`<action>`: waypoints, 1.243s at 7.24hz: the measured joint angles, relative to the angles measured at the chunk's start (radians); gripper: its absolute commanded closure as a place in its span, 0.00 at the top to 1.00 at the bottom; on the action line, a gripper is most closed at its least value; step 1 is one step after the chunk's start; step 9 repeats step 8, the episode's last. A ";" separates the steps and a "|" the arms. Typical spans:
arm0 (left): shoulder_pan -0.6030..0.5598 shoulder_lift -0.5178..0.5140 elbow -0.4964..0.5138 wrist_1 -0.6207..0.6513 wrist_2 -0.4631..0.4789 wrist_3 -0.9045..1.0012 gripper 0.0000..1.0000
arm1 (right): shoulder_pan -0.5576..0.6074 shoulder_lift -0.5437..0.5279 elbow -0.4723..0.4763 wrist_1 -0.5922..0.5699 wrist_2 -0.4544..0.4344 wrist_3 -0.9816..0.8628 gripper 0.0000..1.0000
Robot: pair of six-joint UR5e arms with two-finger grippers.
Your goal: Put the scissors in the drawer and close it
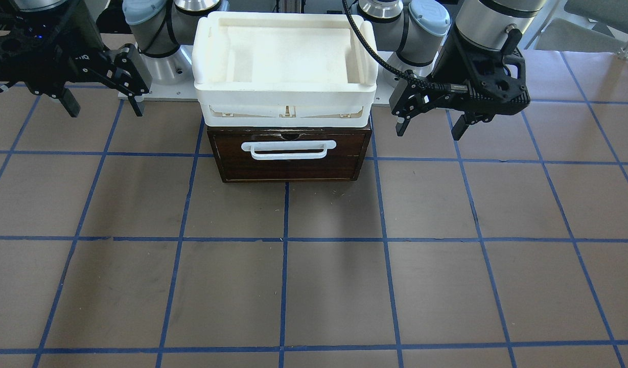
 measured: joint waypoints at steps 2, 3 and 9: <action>-0.001 -0.007 -0.003 0.013 0.059 0.013 1.00 | 0.000 -0.001 0.000 0.000 -0.001 0.000 1.00; -0.001 -0.008 -0.003 0.015 0.075 0.016 1.00 | 0.002 -0.004 0.001 0.001 -0.008 -0.006 1.00; -0.003 0.004 -0.005 0.000 0.084 0.014 1.00 | 0.007 -0.037 0.057 -0.008 -0.078 -0.015 1.00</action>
